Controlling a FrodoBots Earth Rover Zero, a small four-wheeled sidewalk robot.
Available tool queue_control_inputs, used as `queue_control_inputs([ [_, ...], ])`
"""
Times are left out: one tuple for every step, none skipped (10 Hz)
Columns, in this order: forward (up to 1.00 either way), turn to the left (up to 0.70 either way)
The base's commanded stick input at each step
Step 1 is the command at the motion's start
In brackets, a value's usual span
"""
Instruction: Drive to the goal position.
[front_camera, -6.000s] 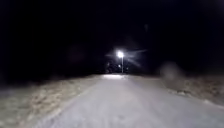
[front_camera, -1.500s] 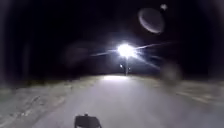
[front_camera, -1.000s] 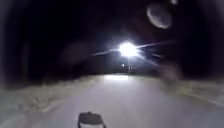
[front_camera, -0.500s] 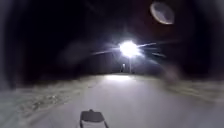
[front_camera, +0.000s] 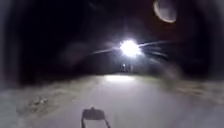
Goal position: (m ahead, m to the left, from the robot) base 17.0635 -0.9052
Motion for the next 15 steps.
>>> queue_control_inputs([
  [1.00,0.02],
  [1.00,0.01],
  [1.00,-0.08],
  [1.00,-0.14],
  [1.00,-0.11],
  [1.00,-0.05],
  [1.00,0.00],
  [1.00,0.00],
  [1.00,0.00],
  [1.00,0.00],
  [1.00,0.00],
  [1.00,0.00],
  [1.00,0.00],
  [1.00,0.00],
  [1.00,0.00],
])
